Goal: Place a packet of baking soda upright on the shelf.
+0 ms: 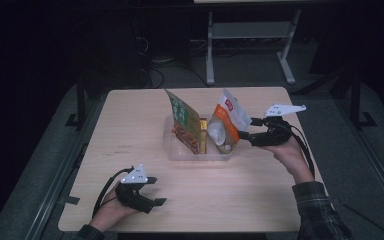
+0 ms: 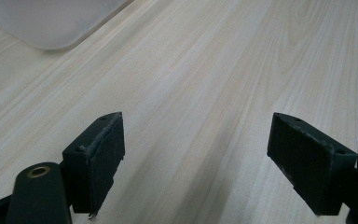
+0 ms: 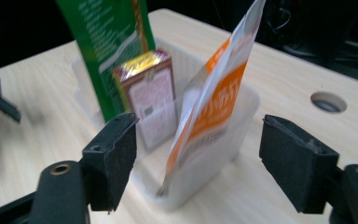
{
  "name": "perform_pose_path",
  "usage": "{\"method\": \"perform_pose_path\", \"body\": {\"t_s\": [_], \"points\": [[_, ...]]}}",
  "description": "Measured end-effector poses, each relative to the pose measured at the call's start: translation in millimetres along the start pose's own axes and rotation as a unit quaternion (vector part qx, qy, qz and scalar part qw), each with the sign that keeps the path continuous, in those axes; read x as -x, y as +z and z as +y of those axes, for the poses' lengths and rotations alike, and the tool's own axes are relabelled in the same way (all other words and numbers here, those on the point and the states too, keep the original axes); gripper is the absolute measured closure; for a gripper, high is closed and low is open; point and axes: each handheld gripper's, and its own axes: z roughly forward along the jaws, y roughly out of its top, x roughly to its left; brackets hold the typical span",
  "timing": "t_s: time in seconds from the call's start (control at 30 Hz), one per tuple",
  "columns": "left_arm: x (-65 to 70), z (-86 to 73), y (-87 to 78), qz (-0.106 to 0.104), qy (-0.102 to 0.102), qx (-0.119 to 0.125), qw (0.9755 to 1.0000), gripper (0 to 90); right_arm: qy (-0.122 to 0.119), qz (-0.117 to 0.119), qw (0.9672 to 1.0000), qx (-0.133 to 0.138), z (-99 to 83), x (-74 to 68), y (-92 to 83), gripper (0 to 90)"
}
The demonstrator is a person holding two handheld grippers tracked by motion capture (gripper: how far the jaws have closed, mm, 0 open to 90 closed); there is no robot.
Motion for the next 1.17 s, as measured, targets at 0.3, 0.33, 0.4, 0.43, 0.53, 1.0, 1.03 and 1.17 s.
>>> {"method": "perform_pose_path", "body": {"t_s": [0.3, 0.33, 0.4, 0.43, 0.53, 1.0, 1.03, 1.17], "points": [[-0.5, 0.2, -0.4, 0.000, 0.012, -0.003, 0.9999, 18.3, -0.006, -0.008, 0.9995, -0.028, -31.3, -15.2, -13.1, 24.1], [-0.4, 0.2, -0.3, 0.000, 0.013, -0.004, 0.9999, 18.2, -0.006, -0.008, 0.9994, -0.032, -34.9, -17.1, -14.6, 24.1], [-0.2, 0.3, 0.1, -0.001, 0.015, -0.004, 0.9999, 18.2, -0.004, -0.006, 0.9994, -0.035, -42.5, -21.7, -16.5, 23.9], [0.3, 0.2, 0.3, -0.002, 0.013, -0.004, 0.9999, 18.2, -0.006, -0.006, 0.9993, -0.037, -46.6, -24.5, -16.9, 23.8], [0.5, -0.1, 1.2, -0.002, 0.016, -0.007, 0.9998, 18.1, -0.014, -0.006, 0.9990, -0.043, -58.6, -32.8, -17.1, 23.1], [0.6, -3.5, 7.9, -0.011, 0.024, -0.021, 0.9994, 17.5, -0.037, 0.024, 0.9942, -0.098, -102.2, -62.7, -8.4, 20.3], [0.6, -3.4, 8.2, -0.011, 0.027, -0.022, 0.9993, 17.5, -0.038, 0.026, 0.9939, -0.100, -102.6, -63.7, -8.1, 19.8], [0.9, -3.0, 8.3, -0.012, 0.030, -0.024, 0.9992, 17.1, -0.041, 0.024, 0.9946, -0.092, -101.5, -63.6, -8.4, 18.9]]}}
